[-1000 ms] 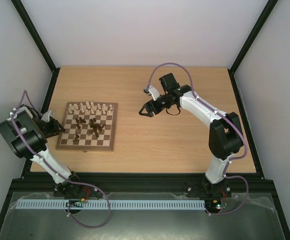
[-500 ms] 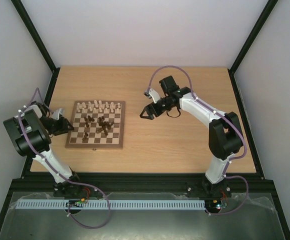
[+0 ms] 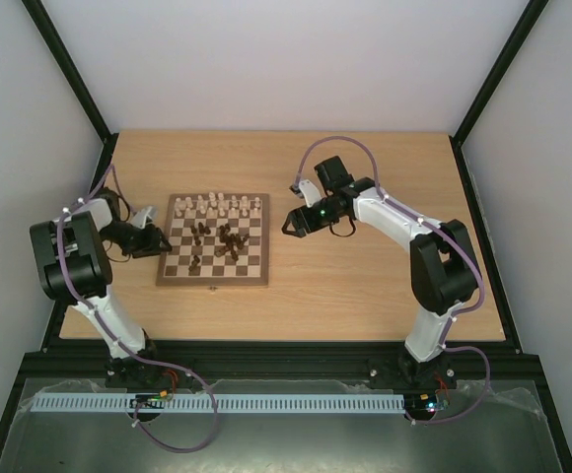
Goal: Set up the chess pieces on the board
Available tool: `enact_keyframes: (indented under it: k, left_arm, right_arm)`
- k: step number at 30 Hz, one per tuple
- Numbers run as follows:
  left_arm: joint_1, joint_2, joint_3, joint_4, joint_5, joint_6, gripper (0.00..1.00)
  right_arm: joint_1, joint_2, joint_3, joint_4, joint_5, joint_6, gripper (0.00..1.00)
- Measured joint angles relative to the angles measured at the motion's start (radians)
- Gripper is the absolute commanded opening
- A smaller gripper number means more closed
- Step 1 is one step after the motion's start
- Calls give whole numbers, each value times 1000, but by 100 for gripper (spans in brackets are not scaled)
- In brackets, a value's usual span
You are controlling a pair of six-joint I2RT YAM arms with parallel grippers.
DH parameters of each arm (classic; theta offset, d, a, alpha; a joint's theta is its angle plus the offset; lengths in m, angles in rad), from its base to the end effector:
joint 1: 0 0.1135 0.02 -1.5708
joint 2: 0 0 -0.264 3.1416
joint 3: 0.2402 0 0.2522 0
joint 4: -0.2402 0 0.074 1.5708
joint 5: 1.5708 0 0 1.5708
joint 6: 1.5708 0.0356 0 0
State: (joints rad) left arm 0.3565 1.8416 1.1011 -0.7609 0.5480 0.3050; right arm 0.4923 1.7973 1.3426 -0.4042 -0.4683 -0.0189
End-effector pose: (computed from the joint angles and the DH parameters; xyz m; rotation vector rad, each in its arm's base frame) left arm 0.3056 0.0940 0.1428 -0.0450 2.8122 -0.7159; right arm 0.3403 0.2008 0.2370 -0.8284 2.3121 0.7805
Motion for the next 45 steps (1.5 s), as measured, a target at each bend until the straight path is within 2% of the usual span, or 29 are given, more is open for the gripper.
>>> enact_keyframes:
  k: [5, 17, 38, 45]
  left_arm:
    - [-83, 6, 7, 13, 2, -30, 44]
    - [-295, 46, 54, 13, 6, -53, 44]
    - [-422, 76, 92, 18, 9, -82, 44]
    - [-465, 85, 109, 19, 5, -82, 44]
  right_arm:
    - [-1, 25, -4, 17, 3, 18, 64]
    - [-6, 141, -29, 2, -14, -48, 64]
    - [-84, 118, -134, -10, 27, -75, 61]
    - [-85, 63, -201, -20, 33, -93, 60]
